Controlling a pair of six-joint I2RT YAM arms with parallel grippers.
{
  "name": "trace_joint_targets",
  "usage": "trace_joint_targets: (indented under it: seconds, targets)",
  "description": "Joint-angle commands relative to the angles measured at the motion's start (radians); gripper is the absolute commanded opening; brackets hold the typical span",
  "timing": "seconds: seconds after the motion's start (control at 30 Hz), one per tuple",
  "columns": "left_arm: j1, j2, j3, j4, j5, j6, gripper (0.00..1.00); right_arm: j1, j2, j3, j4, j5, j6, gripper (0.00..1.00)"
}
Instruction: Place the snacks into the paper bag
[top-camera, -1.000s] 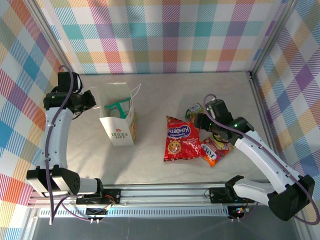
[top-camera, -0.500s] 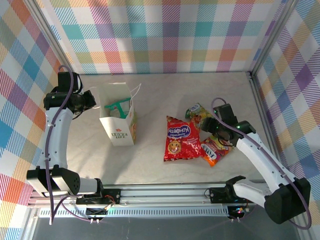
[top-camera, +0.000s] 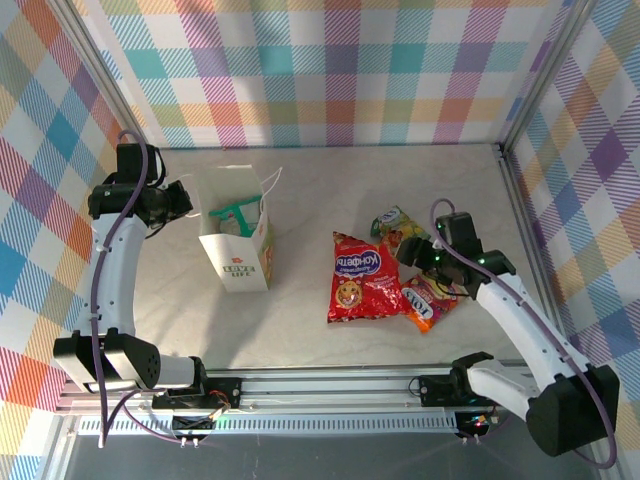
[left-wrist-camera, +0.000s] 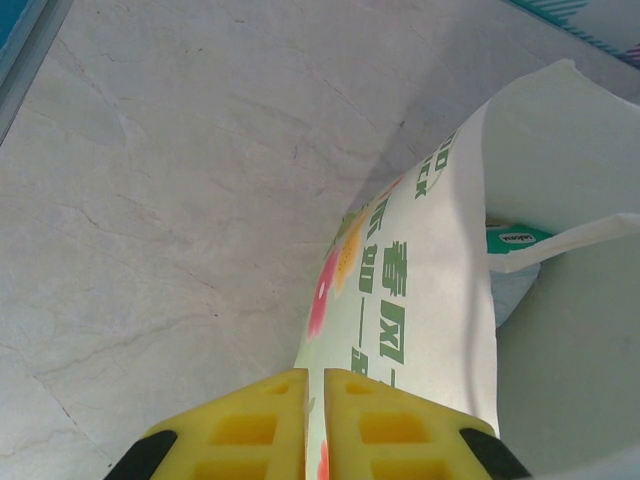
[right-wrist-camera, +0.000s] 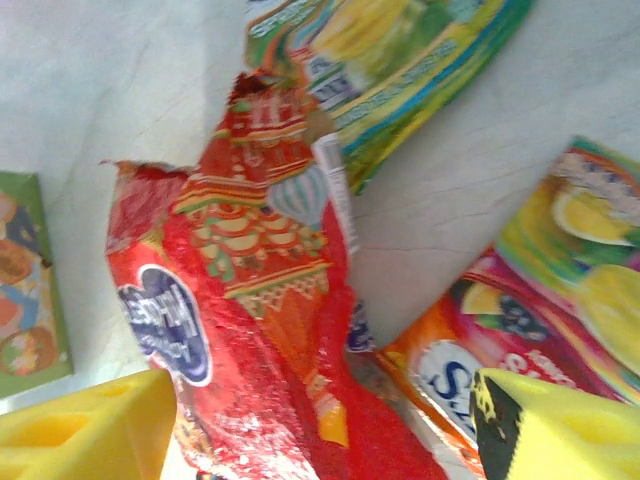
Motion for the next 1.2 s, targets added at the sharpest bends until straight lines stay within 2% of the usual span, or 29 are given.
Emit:
trace_joint_targets:
  seconds: [0.0, 0.17, 0.23, 0.43, 0.67, 0.87, 1.17]
  targets:
    - [-0.014, 0.006, 0.018, -0.021, -0.009, 0.016, 0.13, 0.003, 0.044, -0.020, 0.096, -0.124, -0.040, 0.79]
    - [-0.014, 0.009, 0.020, -0.024, -0.015, 0.016, 0.15, 0.031, 0.136, 0.002, 0.104, -0.134, -0.086, 0.89]
    - [-0.014, 0.011, 0.022, -0.026, -0.017, 0.017, 0.15, 0.042, 0.177, 0.019, 0.096, -0.122, -0.107, 0.96]
    - [-0.014, 0.011, 0.024, -0.027, -0.020, 0.019, 0.16, 0.055, 0.268, 0.046, 0.087, -0.103, -0.139, 0.96]
    - [-0.014, 0.019, 0.024, -0.025, -0.020, 0.019, 0.17, 0.075, 0.366, 0.060, 0.145, -0.166, -0.217, 0.95]
    - [-0.014, 0.020, 0.023, -0.027, -0.030, 0.020, 0.18, 0.094, 0.451, 0.082, 0.143, -0.157, -0.226, 0.94]
    - [-0.014, 0.022, 0.021, -0.027, -0.032, 0.020, 0.18, 0.100, 0.482, 0.077, 0.140, -0.119, -0.201, 0.88]
